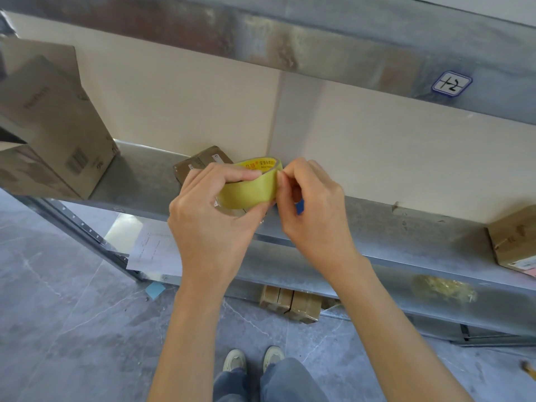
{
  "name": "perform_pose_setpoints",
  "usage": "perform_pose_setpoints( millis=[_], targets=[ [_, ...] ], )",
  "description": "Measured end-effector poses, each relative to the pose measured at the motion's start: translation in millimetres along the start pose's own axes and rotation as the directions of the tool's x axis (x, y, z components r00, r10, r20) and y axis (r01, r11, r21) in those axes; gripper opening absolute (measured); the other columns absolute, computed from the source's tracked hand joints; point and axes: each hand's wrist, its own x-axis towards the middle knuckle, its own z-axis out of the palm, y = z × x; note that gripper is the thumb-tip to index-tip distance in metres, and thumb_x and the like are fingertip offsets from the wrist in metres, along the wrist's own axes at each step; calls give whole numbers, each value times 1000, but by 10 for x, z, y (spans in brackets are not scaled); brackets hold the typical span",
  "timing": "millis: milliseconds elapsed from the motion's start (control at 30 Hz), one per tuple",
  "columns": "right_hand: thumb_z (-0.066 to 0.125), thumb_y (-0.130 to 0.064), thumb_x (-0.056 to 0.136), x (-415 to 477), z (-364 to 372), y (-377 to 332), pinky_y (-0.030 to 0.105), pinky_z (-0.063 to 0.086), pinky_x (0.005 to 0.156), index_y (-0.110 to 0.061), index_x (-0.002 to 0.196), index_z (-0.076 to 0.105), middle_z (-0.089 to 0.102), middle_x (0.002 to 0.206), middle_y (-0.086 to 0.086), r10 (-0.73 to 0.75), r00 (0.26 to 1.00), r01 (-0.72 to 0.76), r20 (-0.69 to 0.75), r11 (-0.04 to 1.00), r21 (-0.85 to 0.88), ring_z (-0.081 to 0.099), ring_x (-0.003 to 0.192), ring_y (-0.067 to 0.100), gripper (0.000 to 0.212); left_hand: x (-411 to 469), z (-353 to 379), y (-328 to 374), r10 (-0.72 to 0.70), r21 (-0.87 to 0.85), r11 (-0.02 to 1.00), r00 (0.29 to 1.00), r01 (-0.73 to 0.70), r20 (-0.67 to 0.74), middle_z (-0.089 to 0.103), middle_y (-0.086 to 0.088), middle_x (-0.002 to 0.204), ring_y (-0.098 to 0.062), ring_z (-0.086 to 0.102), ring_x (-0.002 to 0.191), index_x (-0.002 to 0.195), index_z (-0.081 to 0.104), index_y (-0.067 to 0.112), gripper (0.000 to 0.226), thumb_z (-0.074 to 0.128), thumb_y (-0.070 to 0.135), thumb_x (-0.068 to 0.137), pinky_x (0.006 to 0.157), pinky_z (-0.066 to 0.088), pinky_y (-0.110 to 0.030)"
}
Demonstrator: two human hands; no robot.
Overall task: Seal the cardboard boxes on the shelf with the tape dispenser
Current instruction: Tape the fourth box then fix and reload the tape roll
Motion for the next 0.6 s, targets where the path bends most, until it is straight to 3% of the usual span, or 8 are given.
perform_pose_setpoints(
  millis=[200,400,467,600],
  targets=[
    [46,-20,98,41,-70,11,28,37,54,-9,78,49,47,69,-2,37,997,-39,60,999,21,40,60,13,23,30,-28,-16,-56,-88,994,998,59,36,67,24,90,-18,63,93,93,69,29,38,89,18,62,80,55,-48],
    [50,-19,102,103,-210,-5,12,28,53,-19,75,48,38,54,-14,128,978,-157,166,972,174,37,51,7,27,59,-76,3,-153,-162,974,986,161,61,69,14,87,-14,64,90,92,71,25,42,95,11,60,82,58,-42],
    [45,-24,104,90,-226,-28,15,27,53,-14,73,47,38,55,-11,164,972,-203,171,947,248,35,52,7,33,60,-81,20,-153,-179,970,986,163,70,68,15,86,-9,64,89,92,71,24,42,94,9,60,81,58,-34],
    [32,-32,105,45,-224,-58,38,36,57,-3,74,48,45,64,12,218,969,-244,116,921,304,41,60,26,46,65,-102,22,-170,-199,963,982,183,78,68,11,86,-6,63,87,92,70,23,43,93,7,60,79,58,-33]
  ],
)
